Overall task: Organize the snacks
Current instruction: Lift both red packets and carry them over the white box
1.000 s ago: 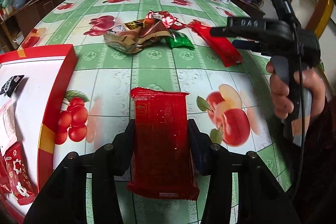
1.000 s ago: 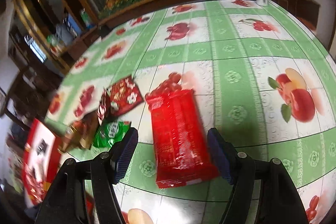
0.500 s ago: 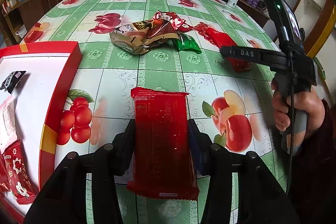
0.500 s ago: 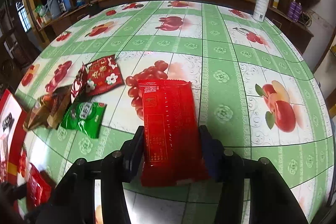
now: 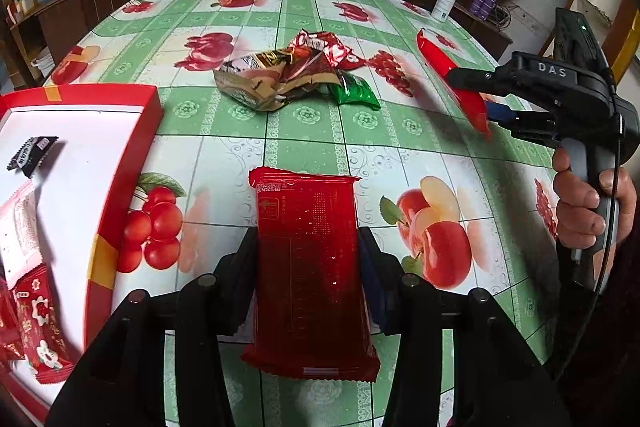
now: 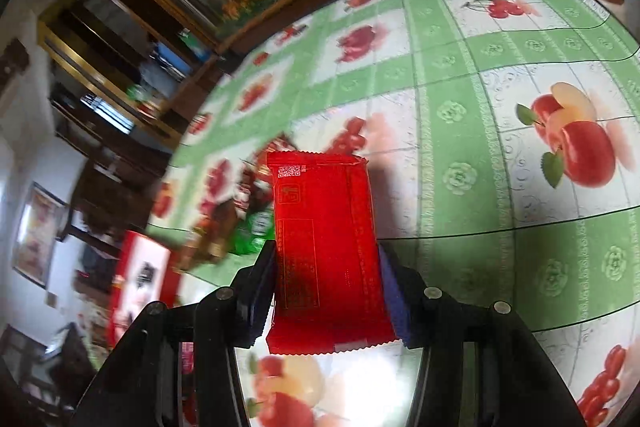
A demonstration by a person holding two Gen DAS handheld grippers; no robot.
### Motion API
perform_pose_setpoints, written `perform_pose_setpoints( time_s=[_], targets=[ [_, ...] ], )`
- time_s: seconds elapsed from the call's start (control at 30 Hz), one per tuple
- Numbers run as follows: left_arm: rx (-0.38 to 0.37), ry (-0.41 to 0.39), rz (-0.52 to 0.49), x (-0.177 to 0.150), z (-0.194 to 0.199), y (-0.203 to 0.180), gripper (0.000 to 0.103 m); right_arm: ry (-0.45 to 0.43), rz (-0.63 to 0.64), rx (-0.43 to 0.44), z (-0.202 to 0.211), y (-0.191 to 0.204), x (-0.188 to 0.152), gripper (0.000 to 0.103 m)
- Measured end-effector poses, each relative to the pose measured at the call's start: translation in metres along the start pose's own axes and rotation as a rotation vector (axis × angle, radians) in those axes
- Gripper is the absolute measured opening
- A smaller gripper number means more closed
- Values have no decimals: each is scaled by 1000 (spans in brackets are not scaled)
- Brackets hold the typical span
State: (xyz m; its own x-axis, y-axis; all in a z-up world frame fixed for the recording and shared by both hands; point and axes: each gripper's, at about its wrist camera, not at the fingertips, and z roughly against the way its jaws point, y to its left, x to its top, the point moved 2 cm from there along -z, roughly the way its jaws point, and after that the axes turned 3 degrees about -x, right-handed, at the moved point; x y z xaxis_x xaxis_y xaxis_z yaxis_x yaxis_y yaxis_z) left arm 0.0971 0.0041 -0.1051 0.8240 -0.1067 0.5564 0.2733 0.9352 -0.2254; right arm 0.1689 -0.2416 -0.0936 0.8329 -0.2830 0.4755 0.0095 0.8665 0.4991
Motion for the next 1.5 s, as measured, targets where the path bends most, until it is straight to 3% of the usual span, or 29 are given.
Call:
perform_pose_setpoints(
  time_s=[0.27,0.73,0.87,1.23,1.5],
  targets=[
    [26,-73,-32,4,28,-7,45,-39,37,79,6,20,-3,50],
    [155,-330,-100,20,93,-27,45,-149,45,93,22,27,-2,50],
    [179,-354,-98,22,101,-27,45,-168,45,93,25,27,-2,50],
    [282,-419,-50,11,138,1,45,-260,67,95,37,30,-1,50],
    [361,-485,32,-5,164,48,45,-336,106,192,49,45,-5,50]
  ],
)
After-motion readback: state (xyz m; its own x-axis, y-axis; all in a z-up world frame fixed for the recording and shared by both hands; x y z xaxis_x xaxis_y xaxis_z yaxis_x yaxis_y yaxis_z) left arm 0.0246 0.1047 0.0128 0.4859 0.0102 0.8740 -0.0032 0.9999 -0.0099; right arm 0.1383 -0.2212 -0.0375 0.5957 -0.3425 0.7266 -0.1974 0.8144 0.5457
